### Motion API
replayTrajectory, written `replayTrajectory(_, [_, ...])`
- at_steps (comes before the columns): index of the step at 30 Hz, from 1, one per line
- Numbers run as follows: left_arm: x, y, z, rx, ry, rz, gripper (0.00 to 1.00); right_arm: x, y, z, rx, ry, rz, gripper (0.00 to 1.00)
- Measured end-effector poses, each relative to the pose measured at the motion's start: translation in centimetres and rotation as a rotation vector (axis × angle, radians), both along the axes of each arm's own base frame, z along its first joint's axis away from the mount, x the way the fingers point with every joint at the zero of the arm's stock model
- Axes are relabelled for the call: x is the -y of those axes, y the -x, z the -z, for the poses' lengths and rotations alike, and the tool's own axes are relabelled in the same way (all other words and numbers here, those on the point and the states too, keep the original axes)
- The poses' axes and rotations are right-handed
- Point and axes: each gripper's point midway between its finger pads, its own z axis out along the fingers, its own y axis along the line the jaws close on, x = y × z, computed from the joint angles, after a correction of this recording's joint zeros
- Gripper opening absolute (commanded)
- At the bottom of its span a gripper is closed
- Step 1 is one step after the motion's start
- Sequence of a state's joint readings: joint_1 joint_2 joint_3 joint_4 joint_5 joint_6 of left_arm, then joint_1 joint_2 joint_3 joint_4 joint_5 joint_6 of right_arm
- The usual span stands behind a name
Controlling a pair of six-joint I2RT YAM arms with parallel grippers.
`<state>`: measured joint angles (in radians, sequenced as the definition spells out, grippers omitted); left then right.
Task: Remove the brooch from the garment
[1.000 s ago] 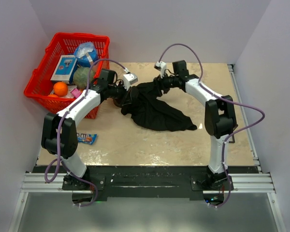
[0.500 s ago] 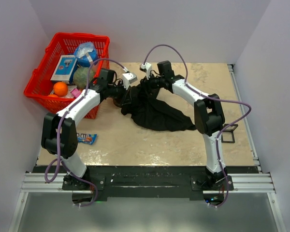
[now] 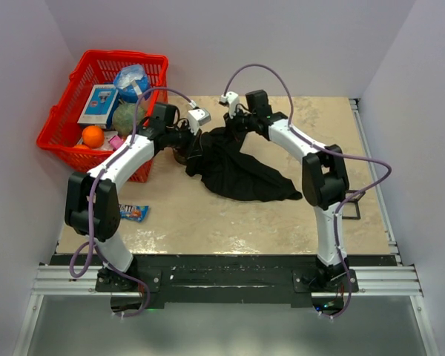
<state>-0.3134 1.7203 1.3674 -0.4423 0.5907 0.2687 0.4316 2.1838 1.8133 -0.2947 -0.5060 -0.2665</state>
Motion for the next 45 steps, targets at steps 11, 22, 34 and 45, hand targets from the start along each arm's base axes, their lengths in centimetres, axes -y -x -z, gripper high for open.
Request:
replayTrajectory(11, [-0.2, -0.2, 0.4, -0.037, 0.018, -0.026, 0.0, 4.5, 0.5, -10.4, 0.175, -0.078, 0.009, 0.54])
replayTrajectory(22, [-0.6, -0.2, 0.0, -0.106, 0.081, -0.073, 0.0, -2.2, 4.3, -0.8, 0.012, -0.018, -0.152, 0.56])
replayTrajectory(34, [-0.5, -0.1, 0.0, -0.112, 0.087, -0.078, 0.0, -1.1, 2.4, 0.2, 0.024, 0.013, -0.093, 0.34])
replayTrajectory(45, [-0.5, -0.2, 0.2, -0.123, 0.089, -0.083, 0.0, -1.3, 1.8, 0.7, 0.021, 0.019, -0.091, 0.0])
